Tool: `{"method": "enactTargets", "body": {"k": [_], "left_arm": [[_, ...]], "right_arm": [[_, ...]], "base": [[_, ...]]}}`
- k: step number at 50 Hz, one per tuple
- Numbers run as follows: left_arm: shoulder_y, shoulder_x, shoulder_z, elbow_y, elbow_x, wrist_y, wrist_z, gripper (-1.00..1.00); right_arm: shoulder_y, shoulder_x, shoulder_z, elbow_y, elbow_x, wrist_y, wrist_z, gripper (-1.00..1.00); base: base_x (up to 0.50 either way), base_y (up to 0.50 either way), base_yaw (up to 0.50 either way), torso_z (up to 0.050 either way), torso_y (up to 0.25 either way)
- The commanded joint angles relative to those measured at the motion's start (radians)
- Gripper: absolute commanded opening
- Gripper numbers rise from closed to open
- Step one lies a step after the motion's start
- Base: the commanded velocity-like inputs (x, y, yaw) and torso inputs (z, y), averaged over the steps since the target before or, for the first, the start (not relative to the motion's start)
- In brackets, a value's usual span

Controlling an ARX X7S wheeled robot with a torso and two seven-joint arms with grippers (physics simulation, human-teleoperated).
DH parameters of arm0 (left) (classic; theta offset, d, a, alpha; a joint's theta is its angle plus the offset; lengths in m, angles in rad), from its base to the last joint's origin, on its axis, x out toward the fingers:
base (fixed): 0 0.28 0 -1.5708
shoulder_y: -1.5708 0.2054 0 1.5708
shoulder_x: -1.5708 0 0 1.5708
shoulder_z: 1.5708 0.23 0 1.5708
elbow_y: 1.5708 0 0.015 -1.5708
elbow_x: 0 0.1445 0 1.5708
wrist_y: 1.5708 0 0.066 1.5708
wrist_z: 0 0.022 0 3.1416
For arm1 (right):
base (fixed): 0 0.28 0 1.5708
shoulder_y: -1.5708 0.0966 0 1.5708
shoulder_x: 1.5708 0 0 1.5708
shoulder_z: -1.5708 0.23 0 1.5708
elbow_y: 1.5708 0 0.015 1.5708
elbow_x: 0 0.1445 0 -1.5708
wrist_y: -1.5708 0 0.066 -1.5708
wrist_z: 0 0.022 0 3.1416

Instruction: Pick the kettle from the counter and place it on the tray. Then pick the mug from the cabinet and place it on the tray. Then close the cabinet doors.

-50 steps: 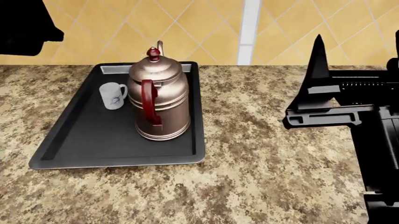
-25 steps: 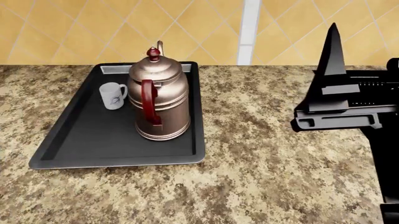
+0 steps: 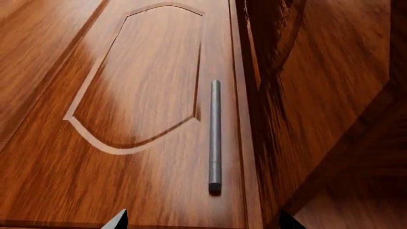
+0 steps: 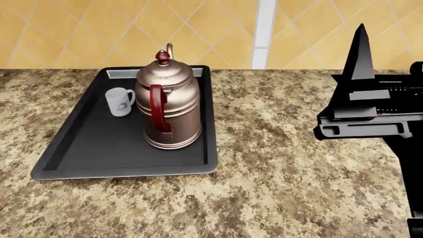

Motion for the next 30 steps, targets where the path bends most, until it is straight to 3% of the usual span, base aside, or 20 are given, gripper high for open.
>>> {"method": "enactTargets", "body": {"k": [1, 13, 30], "left_arm": [[0.008, -0.002, -0.004, -0.004, 0.001, 0.006, -0.002, 1.00], [0.013, -0.012, -0.010, -0.012, -0.008, 0.011, -0.003, 1.00], [-0.045, -0.165, -0.074, -0.001, -0.105, -0.011, -0.039, 1.00]], "right_arm": [[0.012, 0.008, -0.027, 0.008, -0.006, -0.022, 0.004, 1.00], [0.017, 0.008, -0.040, 0.007, -0.020, -0.014, 0.014, 1.00], [0.035, 0.011, -0.048, 0.006, -0.009, -0.009, 0.019, 1.00]], "base": [[0.00, 0.00, 0.00, 0.000, 0.000], [0.00, 0.00, 0.00, 0.000, 0.000], [0.00, 0.00, 0.00, 0.000, 0.000]]}}
